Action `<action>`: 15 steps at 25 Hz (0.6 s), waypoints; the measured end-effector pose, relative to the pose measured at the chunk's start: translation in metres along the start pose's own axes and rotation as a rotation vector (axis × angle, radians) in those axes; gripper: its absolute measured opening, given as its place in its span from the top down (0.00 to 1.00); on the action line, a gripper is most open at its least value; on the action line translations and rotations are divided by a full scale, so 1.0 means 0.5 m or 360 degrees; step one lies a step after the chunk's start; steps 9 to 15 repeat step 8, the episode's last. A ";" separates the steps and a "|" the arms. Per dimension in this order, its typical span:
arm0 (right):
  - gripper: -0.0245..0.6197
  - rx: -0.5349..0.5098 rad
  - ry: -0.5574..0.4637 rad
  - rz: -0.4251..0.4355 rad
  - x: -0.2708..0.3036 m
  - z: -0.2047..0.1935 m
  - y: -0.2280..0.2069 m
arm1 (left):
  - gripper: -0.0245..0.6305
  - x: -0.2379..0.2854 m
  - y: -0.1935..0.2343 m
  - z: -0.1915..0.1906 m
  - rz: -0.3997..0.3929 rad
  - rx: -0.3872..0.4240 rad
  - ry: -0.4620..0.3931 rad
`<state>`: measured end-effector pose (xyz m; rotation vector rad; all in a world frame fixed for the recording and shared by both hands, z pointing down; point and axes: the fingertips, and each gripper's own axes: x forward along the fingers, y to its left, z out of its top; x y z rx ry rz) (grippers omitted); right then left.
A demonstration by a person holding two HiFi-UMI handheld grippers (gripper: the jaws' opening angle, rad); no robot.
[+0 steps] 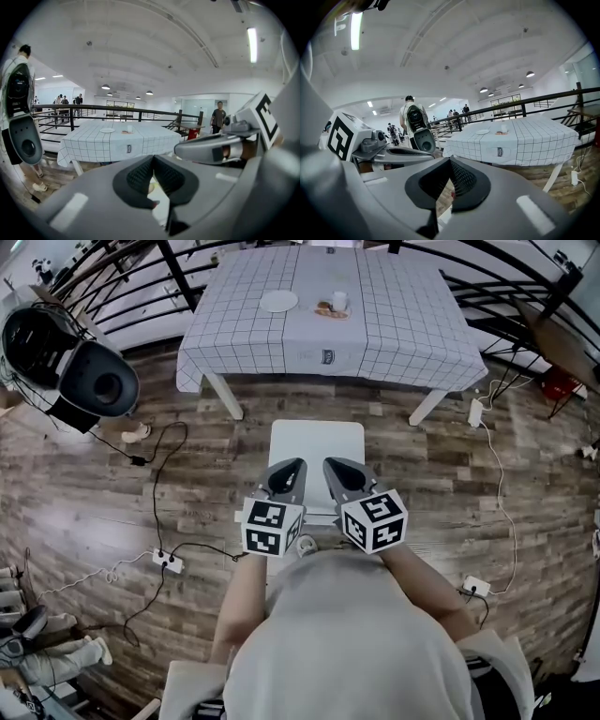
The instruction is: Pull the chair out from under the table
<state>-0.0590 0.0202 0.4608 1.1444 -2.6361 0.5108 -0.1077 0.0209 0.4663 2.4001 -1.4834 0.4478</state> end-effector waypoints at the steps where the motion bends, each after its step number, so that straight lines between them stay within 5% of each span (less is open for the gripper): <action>1: 0.97 0.0000 0.0000 0.0001 0.000 0.001 0.000 | 0.95 0.000 0.000 0.002 0.0000 0.0000 0.0000; 15: 0.97 0.0005 0.0005 0.0010 0.001 0.003 -0.001 | 0.95 0.005 0.000 0.003 0.0000 0.0010 0.0002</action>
